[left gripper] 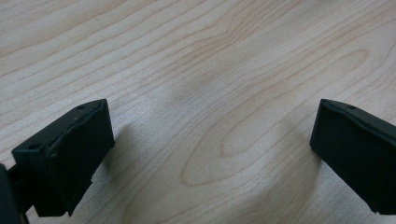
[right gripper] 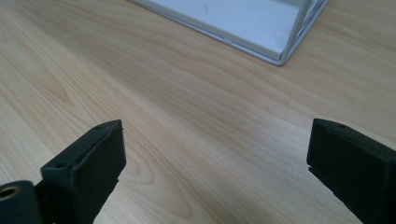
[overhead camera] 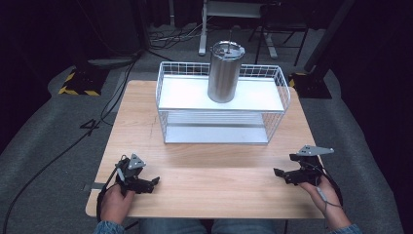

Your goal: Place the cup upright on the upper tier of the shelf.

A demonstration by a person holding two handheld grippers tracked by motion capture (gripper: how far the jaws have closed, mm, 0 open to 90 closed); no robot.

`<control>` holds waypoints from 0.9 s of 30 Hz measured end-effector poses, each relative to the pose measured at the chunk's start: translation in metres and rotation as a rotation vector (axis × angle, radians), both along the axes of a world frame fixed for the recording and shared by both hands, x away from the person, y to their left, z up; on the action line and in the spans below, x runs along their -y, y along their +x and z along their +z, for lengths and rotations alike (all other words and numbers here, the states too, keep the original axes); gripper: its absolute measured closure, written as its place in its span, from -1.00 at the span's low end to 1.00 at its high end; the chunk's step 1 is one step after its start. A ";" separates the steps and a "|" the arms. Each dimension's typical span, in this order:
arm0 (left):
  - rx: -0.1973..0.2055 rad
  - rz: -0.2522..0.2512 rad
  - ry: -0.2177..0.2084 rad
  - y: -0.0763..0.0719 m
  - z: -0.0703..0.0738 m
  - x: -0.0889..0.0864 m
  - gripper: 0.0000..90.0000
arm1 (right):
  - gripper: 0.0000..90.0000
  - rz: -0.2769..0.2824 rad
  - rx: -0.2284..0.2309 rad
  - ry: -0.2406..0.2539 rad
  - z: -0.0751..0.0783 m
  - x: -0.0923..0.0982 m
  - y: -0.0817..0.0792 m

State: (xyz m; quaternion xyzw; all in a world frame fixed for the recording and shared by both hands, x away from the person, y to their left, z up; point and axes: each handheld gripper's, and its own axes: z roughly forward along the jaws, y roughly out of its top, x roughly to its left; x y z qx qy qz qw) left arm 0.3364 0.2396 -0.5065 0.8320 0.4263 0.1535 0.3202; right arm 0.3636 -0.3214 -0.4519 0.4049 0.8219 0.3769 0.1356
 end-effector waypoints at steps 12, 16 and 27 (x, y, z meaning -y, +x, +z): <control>0.000 0.000 0.000 0.000 0.000 0.000 -1.00 | -0.83 -0.013 -0.038 -0.010 -0.029 -0.004 -0.004; 0.000 0.000 0.000 0.000 0.000 0.000 -1.00 | -0.82 -0.013 -0.042 -0.015 -0.035 -0.004 -0.005; 0.000 0.000 0.000 0.000 0.000 0.000 -1.00 | -0.81 -0.011 -0.034 -0.034 -0.047 -0.009 -0.009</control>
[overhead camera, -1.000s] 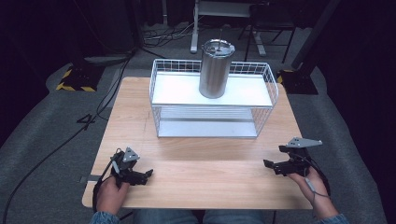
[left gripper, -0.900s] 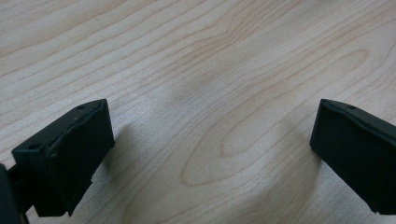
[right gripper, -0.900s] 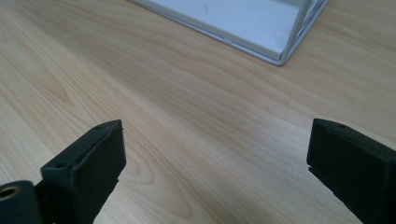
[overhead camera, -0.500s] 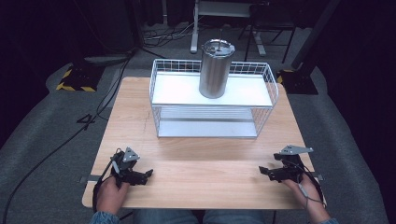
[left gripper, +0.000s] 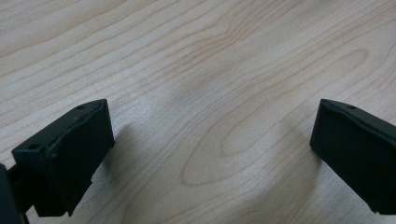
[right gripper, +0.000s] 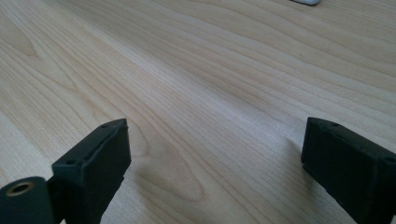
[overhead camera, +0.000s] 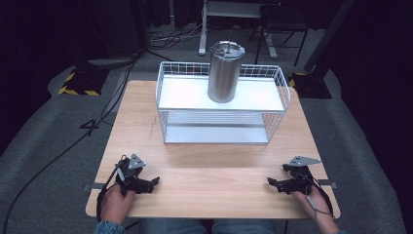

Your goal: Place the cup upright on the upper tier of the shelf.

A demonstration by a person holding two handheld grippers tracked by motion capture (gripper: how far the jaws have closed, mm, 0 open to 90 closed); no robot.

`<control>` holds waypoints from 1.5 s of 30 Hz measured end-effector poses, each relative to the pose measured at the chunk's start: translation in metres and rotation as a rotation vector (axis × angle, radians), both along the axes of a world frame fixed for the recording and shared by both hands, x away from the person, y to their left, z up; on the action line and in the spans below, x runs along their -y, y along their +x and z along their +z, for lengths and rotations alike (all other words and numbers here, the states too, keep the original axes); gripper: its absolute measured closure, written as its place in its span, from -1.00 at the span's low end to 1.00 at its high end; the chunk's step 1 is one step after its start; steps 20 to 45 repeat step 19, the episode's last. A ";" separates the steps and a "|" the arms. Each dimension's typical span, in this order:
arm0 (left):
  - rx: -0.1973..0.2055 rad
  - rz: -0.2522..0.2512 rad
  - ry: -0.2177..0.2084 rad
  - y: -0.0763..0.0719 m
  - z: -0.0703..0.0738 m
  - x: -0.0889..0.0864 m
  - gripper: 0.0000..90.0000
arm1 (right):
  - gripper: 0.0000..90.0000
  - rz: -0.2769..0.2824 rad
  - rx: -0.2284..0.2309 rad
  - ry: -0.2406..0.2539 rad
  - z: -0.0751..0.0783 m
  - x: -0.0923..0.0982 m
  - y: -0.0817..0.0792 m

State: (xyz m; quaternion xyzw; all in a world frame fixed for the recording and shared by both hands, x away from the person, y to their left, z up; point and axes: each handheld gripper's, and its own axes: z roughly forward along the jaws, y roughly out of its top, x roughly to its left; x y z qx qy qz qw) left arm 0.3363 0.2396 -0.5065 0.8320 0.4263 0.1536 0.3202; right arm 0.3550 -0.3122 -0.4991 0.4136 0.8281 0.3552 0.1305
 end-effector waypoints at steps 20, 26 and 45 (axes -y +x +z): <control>-0.002 -0.002 0.001 0.000 0.000 0.000 -1.00 | -0.98 0.003 0.067 -0.055 -0.007 -0.007 -0.001; -0.002 -0.002 0.001 0.000 0.000 0.000 -1.00 | -0.98 0.003 0.067 -0.055 -0.007 -0.007 -0.001; -0.002 -0.002 0.001 0.000 0.000 0.000 -1.00 | -0.98 0.003 0.067 -0.055 -0.007 -0.007 -0.001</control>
